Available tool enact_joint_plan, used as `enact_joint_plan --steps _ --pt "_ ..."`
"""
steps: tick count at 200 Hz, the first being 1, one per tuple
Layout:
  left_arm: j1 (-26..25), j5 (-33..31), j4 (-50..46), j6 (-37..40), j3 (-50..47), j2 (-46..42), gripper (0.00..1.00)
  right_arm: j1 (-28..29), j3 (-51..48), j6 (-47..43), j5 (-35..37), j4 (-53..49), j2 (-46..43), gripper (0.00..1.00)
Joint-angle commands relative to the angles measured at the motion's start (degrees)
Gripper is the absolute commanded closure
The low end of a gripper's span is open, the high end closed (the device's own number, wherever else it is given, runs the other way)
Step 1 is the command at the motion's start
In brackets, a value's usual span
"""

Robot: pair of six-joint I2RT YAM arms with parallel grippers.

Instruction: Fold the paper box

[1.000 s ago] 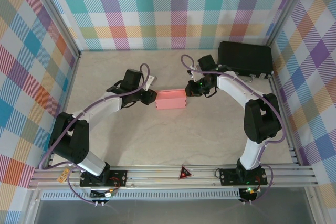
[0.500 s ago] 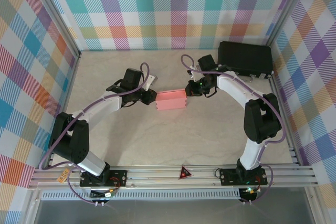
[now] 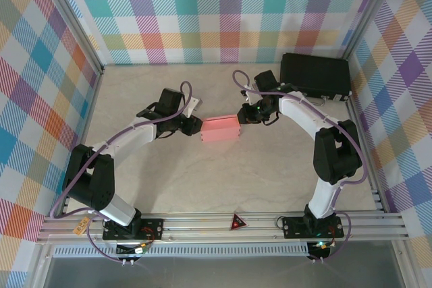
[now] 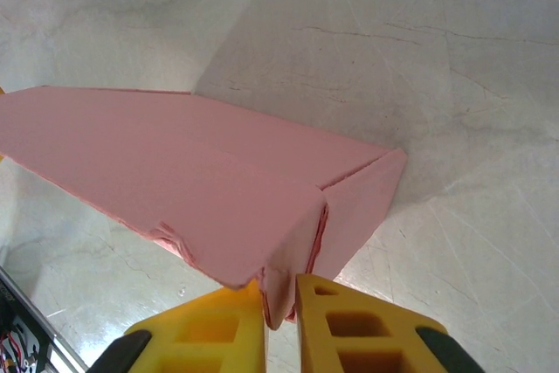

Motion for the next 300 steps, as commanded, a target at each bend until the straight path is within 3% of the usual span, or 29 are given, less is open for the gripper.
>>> enact_joint_plan --steps 1,96,239,300 --pt "0.48 0.84 -1.33 -0.89 0.73 -2.44 0.68 0.44 1.74 0.25 0.35 -1.07 0.05 0.82" --pt "0.5 2.73 -2.96 -1.64 1.46 -2.4 0.76 0.52 1.48 0.43 -0.06 -0.93 0.17 0.84" --pt "0.48 2.46 -9.34 -4.93 5.14 1.6 0.66 0.44 1.39 0.57 -0.26 -0.82 0.25 0.86" --pt "0.48 3.26 -10.52 -5.44 5.72 1.71 0.71 0.49 1.53 0.6 -0.34 -0.62 0.43 0.86"
